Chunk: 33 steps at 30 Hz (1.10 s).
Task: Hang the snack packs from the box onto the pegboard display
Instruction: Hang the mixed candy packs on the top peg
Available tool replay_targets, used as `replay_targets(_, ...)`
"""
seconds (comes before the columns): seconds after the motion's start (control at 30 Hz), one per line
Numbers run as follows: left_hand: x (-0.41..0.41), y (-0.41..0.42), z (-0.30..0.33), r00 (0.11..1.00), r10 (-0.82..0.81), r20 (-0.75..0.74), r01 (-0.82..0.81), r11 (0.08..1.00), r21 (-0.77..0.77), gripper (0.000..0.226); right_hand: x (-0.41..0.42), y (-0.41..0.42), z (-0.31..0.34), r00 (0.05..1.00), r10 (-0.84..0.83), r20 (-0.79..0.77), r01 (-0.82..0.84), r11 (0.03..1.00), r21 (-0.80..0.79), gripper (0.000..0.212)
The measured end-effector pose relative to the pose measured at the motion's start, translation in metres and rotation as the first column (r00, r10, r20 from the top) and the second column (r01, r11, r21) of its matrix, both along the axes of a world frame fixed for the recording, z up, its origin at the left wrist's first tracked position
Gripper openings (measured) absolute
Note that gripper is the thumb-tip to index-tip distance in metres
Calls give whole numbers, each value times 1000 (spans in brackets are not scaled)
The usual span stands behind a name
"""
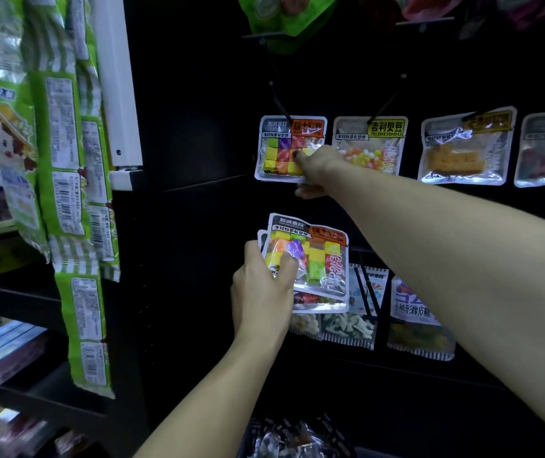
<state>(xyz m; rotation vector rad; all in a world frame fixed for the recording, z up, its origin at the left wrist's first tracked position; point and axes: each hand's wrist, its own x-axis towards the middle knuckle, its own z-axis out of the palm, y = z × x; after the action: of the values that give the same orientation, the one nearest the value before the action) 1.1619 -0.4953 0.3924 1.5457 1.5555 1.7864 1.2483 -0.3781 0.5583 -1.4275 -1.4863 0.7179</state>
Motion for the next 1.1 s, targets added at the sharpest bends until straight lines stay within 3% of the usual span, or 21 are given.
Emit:
replay_targets(0.13, -1, 3, -2, 1000, -11, 12, 11, 1000, 2, 13, 7, 11, 2, 980, -28, 199, 26, 1000, 14, 42)
replay_targets(0.3, 0, 1, -3, 1000, 7, -1, -7, 1000, 26, 14, 15, 7, -8, 899, 54, 434, -28, 997, -67, 49)
replay_targets(0.43, 1, 0, -1, 1000, 23, 1, -23, 999, 31, 19, 31, -9, -22, 866, 8, 500, -22, 1000, 21, 39)
replay_targets(0.6, 0, 0, -1, 999, 21, 32, -22, 999, 38, 22, 55, -52, -52, 866, 19, 500, -87, 990, 113, 58)
replay_targets(0.73, 1, -2, 1, 998, 32, 55, -34, 998, 44, 27, 72, -81, -70, 913, 210, 349, -183, 977, -107, 54)
replay_targets(0.8, 0, -3, 3, 997, 31, 70, -34, 998, 46, 27, 79, -84, -74, 949, 259, 181, -229, 958, -174, 48)
replay_targets(0.87, 0, -3, 4, 996, 18, 82, -22, 999, 49, 29, 82, -85, -76, 967, 253, 10, -245, 945, -218, 55)
replay_targets(0.93, -1, -3, 4, 994, -9, 107, 4, 999, 39, 31, 87, -79, -80, 973, 225, -59, -232, 947, -221, 61)
replay_targets(1.1, -2, -3, 2, 990, -72, 120, 65, 996, 62, 34, 91, -81, -71, 977, 87, -196, -102, 993, -65, 27)
